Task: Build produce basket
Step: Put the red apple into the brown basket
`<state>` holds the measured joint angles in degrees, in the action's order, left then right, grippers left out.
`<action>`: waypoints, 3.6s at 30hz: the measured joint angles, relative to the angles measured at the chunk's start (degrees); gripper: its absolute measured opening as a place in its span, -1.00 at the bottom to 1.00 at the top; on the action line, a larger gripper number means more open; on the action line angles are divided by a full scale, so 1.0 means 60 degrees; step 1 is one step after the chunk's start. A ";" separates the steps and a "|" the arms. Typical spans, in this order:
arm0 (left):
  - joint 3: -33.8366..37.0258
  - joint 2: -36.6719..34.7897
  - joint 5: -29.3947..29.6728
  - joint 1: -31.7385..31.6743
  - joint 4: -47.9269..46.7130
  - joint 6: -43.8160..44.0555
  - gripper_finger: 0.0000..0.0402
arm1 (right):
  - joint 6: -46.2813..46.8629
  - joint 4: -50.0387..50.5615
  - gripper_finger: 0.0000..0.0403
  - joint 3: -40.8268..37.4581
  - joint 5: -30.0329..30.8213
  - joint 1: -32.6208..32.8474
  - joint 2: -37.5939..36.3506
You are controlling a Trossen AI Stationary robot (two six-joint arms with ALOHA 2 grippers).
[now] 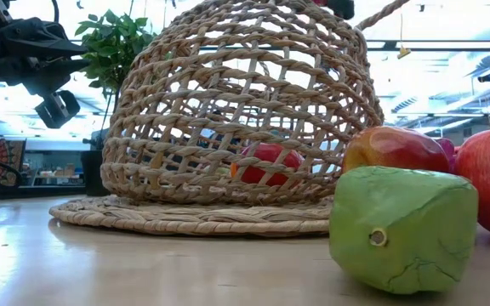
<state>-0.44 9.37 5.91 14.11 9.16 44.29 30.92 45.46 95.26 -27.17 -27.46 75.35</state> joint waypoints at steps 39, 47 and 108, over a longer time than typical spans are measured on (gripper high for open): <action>-0.0001 0.0000 0.0000 -0.0001 -0.0001 0.0000 -0.69 | -0.7888 -0.3141 0.83 -0.0091 0.2312 0.4332 0.0262; 0.0001 0.0000 -0.0002 -0.0001 -0.0001 0.0004 -0.70 | -1.0113 -0.3016 0.83 -0.0091 0.3800 0.5039 0.0262; 0.0001 0.0000 -0.0004 -0.0001 0.0001 -0.0004 -0.71 | 0.2045 -0.0782 0.83 -0.0094 0.4571 0.4601 0.1763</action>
<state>-0.43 9.37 5.89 14.11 9.17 44.27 43.19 40.77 94.70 0.26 0.15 85.93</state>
